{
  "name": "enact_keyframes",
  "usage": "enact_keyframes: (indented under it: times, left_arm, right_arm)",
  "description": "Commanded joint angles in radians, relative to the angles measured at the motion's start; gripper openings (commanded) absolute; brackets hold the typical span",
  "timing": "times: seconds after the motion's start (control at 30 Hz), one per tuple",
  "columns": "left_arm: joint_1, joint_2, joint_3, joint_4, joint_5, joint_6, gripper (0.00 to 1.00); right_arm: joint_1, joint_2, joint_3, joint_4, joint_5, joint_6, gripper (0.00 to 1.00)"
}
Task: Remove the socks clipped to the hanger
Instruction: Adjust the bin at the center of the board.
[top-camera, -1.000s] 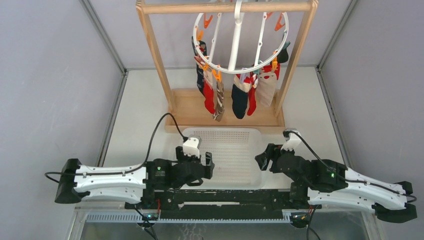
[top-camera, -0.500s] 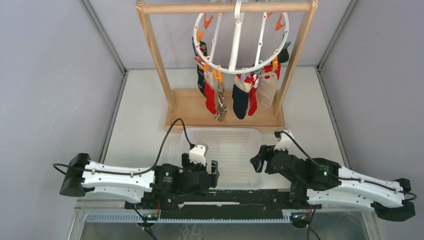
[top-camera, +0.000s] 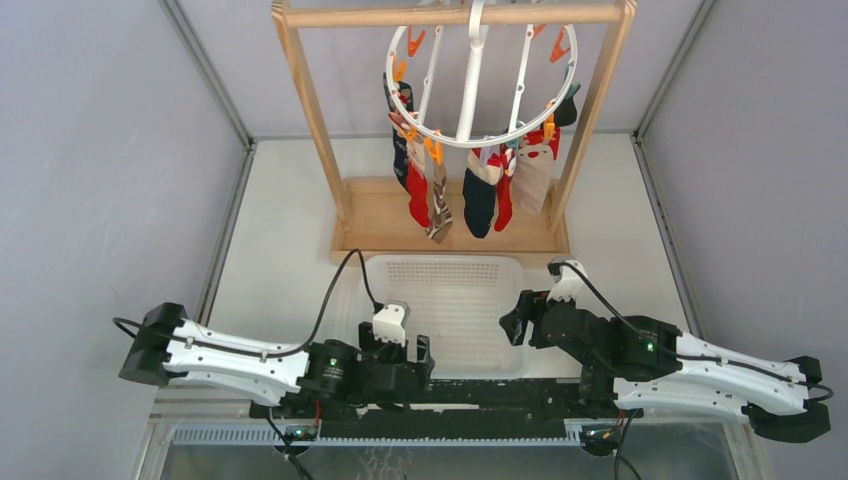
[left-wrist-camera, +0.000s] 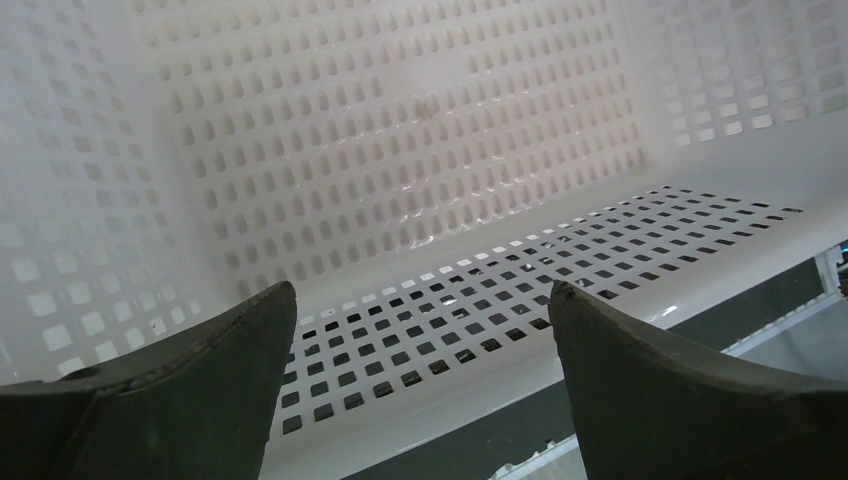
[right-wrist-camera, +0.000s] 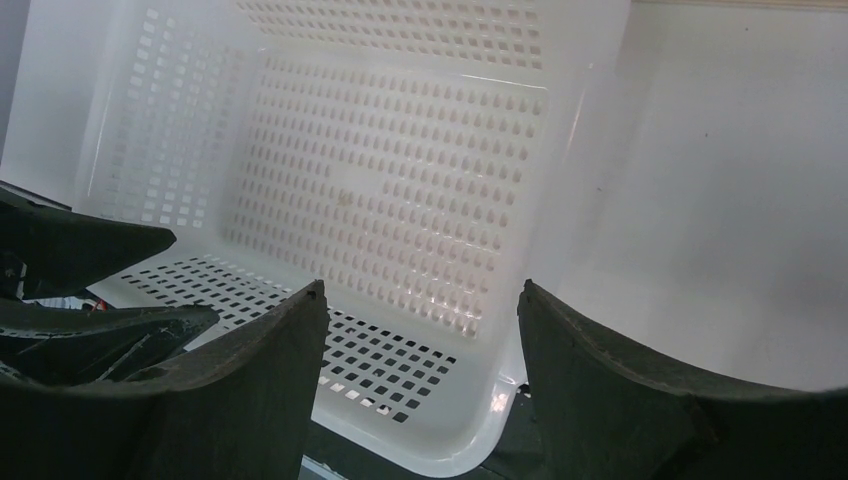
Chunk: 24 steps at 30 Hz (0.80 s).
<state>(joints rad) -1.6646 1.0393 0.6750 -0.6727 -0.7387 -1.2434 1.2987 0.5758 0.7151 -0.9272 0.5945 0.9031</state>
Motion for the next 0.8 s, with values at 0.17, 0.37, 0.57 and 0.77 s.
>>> enact_keyframes:
  times: [0.17, 0.37, 0.57, 0.77]
  left_arm:
    - [-0.044, 0.002, 0.001, -0.031, -0.043, -0.09, 1.0]
    - [-0.067, 0.055, 0.029, -0.03, -0.032, -0.105, 1.0]
    - [-0.072, 0.04, 0.029, -0.057, -0.053, -0.125, 1.0]
    - [-0.06, -0.051, 0.086, -0.253, -0.211, -0.154, 1.0]
  right_arm:
    - [0.01, -0.034, 0.032, -0.011, 0.02, 0.009, 0.77]
    - [0.01, -0.035, 0.029, -0.016, 0.022, 0.014, 0.77]
    - [0.009, -0.042, 0.015, -0.008, 0.021, 0.014, 0.77]
    - [0.008, -0.031, 0.014, 0.004, 0.04, 0.003, 0.8]
